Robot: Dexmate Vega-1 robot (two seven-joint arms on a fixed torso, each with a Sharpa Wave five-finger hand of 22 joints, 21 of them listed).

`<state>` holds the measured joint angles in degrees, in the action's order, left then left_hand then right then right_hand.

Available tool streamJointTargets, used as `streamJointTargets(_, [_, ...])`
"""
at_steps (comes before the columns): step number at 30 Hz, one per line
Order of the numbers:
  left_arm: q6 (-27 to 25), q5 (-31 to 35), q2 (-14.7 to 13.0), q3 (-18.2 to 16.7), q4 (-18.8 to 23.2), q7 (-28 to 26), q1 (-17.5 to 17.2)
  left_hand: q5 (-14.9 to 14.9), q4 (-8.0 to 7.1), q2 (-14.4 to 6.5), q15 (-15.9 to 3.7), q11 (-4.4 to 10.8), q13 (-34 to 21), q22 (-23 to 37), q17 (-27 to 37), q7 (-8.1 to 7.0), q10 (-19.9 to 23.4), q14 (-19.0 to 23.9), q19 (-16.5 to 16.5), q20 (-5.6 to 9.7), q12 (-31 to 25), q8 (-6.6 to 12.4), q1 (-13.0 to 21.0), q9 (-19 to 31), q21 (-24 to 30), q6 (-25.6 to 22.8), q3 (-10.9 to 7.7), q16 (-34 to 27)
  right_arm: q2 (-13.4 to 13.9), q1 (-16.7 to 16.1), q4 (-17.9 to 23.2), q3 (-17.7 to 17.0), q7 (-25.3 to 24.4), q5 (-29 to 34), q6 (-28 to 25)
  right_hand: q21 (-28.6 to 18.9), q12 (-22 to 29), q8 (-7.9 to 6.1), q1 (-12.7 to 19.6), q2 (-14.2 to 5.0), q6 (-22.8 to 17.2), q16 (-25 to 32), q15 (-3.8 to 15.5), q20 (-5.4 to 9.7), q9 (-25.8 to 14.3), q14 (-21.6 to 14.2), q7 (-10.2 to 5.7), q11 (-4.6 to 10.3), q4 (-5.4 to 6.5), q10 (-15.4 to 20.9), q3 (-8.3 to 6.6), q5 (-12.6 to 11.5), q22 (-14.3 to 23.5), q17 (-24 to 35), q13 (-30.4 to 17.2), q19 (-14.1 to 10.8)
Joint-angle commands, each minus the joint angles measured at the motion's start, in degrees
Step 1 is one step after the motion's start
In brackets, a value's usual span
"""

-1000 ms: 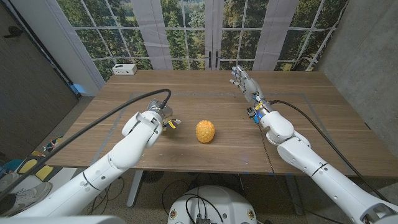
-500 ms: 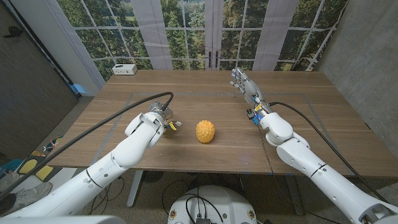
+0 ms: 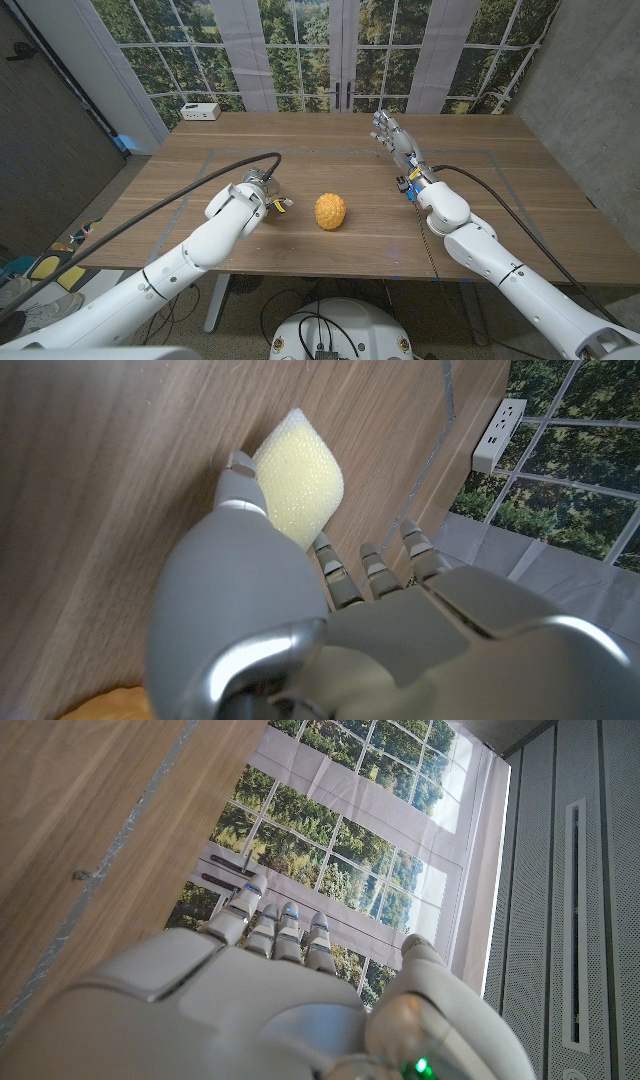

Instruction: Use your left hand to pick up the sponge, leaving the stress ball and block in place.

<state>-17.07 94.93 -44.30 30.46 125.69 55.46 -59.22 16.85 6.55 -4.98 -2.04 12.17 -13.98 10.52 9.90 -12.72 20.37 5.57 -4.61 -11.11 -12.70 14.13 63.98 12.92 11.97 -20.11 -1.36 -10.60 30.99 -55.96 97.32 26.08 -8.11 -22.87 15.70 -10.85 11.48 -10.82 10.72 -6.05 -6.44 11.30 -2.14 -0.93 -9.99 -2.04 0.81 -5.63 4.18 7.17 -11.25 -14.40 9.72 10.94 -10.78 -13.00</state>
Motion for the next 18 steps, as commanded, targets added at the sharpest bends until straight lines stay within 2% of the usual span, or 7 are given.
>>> streamJointTargets(1, [-1.14,-0.36,-0.82,0.91,-0.94,-2.2,-0.27,0.14,0.15,0.08,-6.93,0.21,-0.16,0.25,-0.03,0.09,0.71,0.26,-0.32,0.33,-0.1,-0.09,0.63,0.2,0.11,-0.82,0.25,-0.09,-0.23,-0.15,0.14,0.2,-0.42,0.17,-0.25,-0.22,-0.09,0.09,0.25,-0.12,-0.1,-0.07,-0.17,0.16,-0.31,-0.68,-0.37,0.04,-0.03,0.62,-0.18,0.08,0.11,0.04,-0.17,-0.68])
streamJointTargets(8, [-0.66,-0.24,-0.72,2.32,-2.56,-2.06,0.6,0.14,0.21,0.11,-7.03,0.23,-0.18,0.25,-0.04,0.1,1.03,0.49,-0.52,0.31,-0.19,0.01,0.79,0.22,0.17,-1.07,0.32,-0.13,0.05,-0.66,0.99,0.13,-0.94,0.39,-0.76,-0.22,-0.09,0.08,0.26,-0.15,-0.14,-0.07,-0.1,0.15,-0.31,-0.68,-0.39,0.15,-0.02,0.64,-0.2,0.09,0.11,0.05,-0.17,-0.69])
streamJointTargets(14, [-1.21,-0.57,-0.52,2.95,-4.17,-3.37,1.15,0.14,0.2,0.11,-7.08,0.21,-0.2,0.25,-0.03,0.1,1.18,0.65,-0.61,0.23,-0.22,0.07,0.84,0.23,0.18,-1.25,0.4,-0.14,0.31,-1.08,1.47,-0.02,-1.26,0.48,-0.98,-0.23,-0.08,0.07,0.24,-0.22,-0.16,-0.06,-0.08,0.12,-0.31,-0.72,-0.44,0.11,0.02,0.69,-0.22,0.09,0.11,0.06,-0.17,-0.72])
streamJointTargets(15, [-1.62,-0.98,-0.64,2.86,-4.45,-4.89,0.85,0.14,0.19,0.1,-7.1,0.21,-0.2,0.25,-0.03,0.1,1.22,0.77,-0.63,0.21,-0.23,0.08,0.85,0.24,0.18,-1.29,0.41,-0.18,0.39,-1.08,1.49,-0.01,-1.2,0.51,-1.01,-0.23,-0.08,0.06,0.23,-0.23,-0.18,-0.06,-0.06,0.15,-0.31,-0.72,-0.41,0.08,0.02,0.68,-0.22,0.1,0.11,0.06,-0.17,-0.7])
streamJointTargets(17, [-1.55,-1.46,-0.17,3.26,-5.22,-3.89,1.61,0.13,0.2,0.02,-7.23,0.22,-0.22,0.25,-0.04,0.11,1.45,0.99,-0.96,0.2,-0.29,0.2,0.94,0.26,0.3,-1.59,0.43,-0.21,0.31,-1.13,1.61,-0.06,-1.41,0.42,-1.23,-0.22,-0.09,0.06,0.22,-0.26,-0.19,-0.06,-0.03,0.16,-0.31,-0.72,-0.46,0.1,0.04,0.67,-0.23,0.1,0.11,0.06,-0.17,-0.69])
streamJointTargets(18, [-1.89,-1.0,-0.4,3.56,-5.49,-5.38,1.37,0.14,0.2,0.0,-7.28,0.23,-0.22,0.25,-0.04,0.11,1.53,1.04,-1.05,0.21,-0.31,0.23,0.98,0.26,0.32,-1.69,0.42,-0.21,0.39,-1.11,1.62,-0.05,-1.31,0.44,-1.24,-0.23,-0.08,0.06,0.22,-0.27,-0.18,-0.05,-0.06,0.14,-0.31,-0.73,-0.44,0.16,0.04,0.7,-0.23,0.1,0.11,0.06,-0.17,-0.7])
